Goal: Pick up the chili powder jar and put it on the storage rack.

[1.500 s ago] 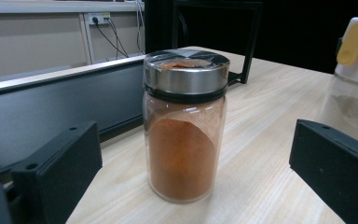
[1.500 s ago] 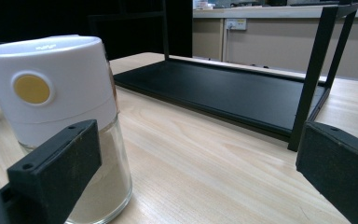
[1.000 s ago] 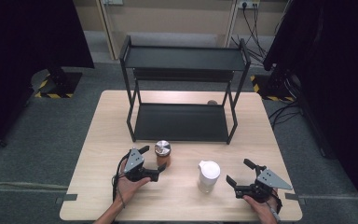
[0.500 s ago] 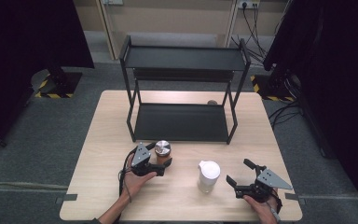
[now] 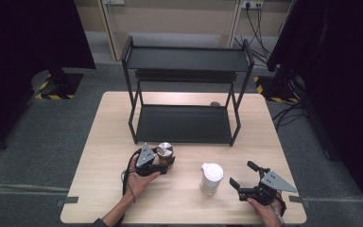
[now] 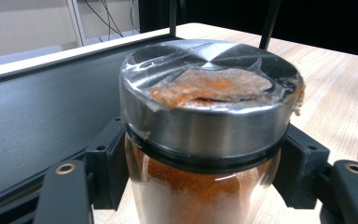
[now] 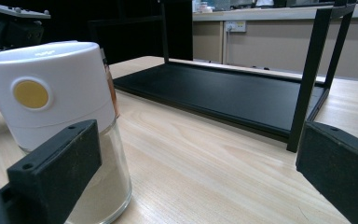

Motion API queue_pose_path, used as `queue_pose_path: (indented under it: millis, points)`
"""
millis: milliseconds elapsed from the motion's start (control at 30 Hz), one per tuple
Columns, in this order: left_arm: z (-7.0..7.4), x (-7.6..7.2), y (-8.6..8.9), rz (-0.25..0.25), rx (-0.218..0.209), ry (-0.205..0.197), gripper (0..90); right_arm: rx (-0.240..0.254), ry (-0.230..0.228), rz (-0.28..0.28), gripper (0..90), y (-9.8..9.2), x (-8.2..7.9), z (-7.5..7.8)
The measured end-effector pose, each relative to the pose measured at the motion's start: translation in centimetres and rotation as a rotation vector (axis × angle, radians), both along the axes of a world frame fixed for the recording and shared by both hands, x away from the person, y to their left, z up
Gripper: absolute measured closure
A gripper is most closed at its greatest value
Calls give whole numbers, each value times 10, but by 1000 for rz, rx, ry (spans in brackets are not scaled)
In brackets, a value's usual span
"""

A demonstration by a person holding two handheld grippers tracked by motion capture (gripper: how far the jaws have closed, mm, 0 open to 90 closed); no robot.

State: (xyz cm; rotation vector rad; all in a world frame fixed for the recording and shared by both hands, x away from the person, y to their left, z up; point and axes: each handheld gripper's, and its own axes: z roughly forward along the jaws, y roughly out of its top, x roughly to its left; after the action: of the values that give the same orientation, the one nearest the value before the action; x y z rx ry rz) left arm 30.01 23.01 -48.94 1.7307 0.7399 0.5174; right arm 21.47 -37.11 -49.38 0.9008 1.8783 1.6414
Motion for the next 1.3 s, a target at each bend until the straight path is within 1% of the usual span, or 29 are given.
queue_pose_path:
  millis: [67, 200, 367, 433, 567, 767, 867, 1133, 1300]
  points:
    - [1, 0, 1, 1, -3, 6, 306, 1, -1, 1, 4, 0, 0, 0]
    - [7, -2, 2, -2, -2, -4, 307, 4, -2, 0, 4, -1, 0, 0]
    - [18, -3, 2, -10, -6, -8, 307, 9, -2, -3, 4, -1, -1, 0]
    - [23, -2, 3, -12, -14, -5, 307, 10, -2, -4, 4, -1, -1, 0]
    - [32, -2, 5, -17, -26, -18, 307, 11, -2, -4, 4, -1, -1, 0]
    - [51, 1, 9, -28, -41, -38, 307, 17, 2, -6, 4, -2, -1, -1]
    - [62, 2, 10, -36, -34, -45, 307, 17, 3, -5, 4, -2, -1, -1]
    - [89, 9, 16, -50, -44, -46, 307, 22, 3, -6, 4, -2, 0, -2]
    - [107, 14, 18, -66, -34, -35, 307, 26, 7, -9, 4, -3, 0, -2]
